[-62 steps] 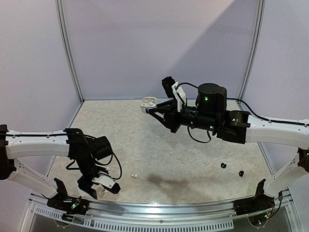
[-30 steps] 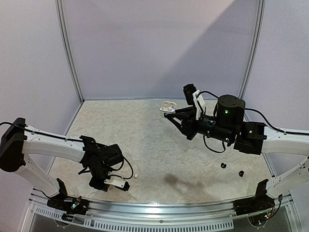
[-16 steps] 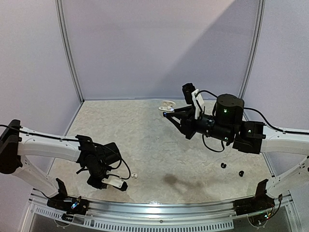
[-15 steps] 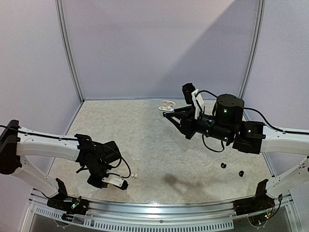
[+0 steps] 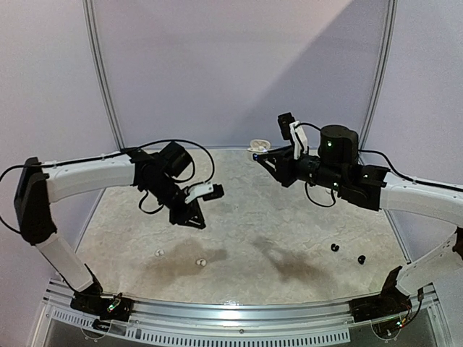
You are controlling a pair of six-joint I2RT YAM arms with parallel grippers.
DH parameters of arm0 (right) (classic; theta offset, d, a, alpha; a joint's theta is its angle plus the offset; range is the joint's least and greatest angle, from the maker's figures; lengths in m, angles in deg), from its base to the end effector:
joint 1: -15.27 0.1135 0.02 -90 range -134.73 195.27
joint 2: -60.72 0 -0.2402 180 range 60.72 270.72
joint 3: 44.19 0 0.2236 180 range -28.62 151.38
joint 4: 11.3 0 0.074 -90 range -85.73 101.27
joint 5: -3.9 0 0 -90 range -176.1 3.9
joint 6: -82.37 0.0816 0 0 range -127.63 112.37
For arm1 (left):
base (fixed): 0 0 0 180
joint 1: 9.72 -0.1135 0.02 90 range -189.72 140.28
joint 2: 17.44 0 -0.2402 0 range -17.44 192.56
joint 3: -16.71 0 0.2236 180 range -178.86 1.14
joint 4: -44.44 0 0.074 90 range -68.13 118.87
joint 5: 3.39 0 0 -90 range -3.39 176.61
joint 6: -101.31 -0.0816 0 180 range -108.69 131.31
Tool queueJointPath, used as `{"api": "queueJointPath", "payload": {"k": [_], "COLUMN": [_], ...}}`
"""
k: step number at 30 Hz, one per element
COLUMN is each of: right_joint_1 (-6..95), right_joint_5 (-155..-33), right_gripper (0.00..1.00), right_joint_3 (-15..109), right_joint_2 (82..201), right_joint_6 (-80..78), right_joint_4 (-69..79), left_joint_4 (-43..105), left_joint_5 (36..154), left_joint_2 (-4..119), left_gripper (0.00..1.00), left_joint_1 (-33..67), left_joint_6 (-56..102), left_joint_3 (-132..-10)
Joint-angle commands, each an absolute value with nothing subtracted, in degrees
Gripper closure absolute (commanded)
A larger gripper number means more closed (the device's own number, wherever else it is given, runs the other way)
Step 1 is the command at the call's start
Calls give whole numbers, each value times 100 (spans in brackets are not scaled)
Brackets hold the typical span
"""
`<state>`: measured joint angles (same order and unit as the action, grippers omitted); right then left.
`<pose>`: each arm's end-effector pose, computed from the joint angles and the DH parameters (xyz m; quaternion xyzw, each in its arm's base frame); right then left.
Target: Insert the wireless bluetooth earbuds into the charging case
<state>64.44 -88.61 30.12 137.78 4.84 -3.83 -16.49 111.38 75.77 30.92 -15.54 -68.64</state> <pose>0.2213 0.2616 0.3093 -0.2548 0.7237 0.3429 0.5420 0.2118 -0.2269 0.1847 0.5661 0.7764 -0.2309 0.1531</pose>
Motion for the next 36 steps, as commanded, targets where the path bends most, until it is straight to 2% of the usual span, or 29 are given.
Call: {"api": "queueJointPath", "payload": {"k": [1,9,13,18,22,25,30,33,36], "right_joint_1": [5985,5843,5843,5842,5841,5838,5834,5835,5838], "right_joint_5": [-9367,-9502,-9575,-9543,-9617,-9657,-9769,-9794,-9814], "right_gripper": [100,100,100,100,100,100,99,99,99], "right_joint_3": [3412,4521,4426,4401,4378,4408,4420,4336,4281], "right_joint_2": [14130,14750,14612,14437,14328,14262,14199,14143,14035], "right_joint_6": [825,430,257,109,65,-56,-236,-279,-278], "right_joint_4": [-151,1132,1184,1329,1350,1391,1468,1448,1445], "left_joint_4": [-1620,-1533,-1933,-1953,-2148,-2249,-2207,-2247,-2253], "left_joint_5": [11395,9712,9133,8722,8678,8491,8294,8228,8234], "left_joint_2": [8839,9886,10341,10554,10763,10815,10743,10757,10713], "left_gripper": [100,99,99,95,85,74,45,41,44], "left_joint_1": [2687,2570,2596,2596,2596,2596,2596,2596,2609], "left_joint_6": [-309,1284,1657,2001,2216,2237,1874,1734,1618], "left_joint_3": [-7814,-8413,-8771,-8872,-9021,-9137,-9329,-9484,-9597]}}
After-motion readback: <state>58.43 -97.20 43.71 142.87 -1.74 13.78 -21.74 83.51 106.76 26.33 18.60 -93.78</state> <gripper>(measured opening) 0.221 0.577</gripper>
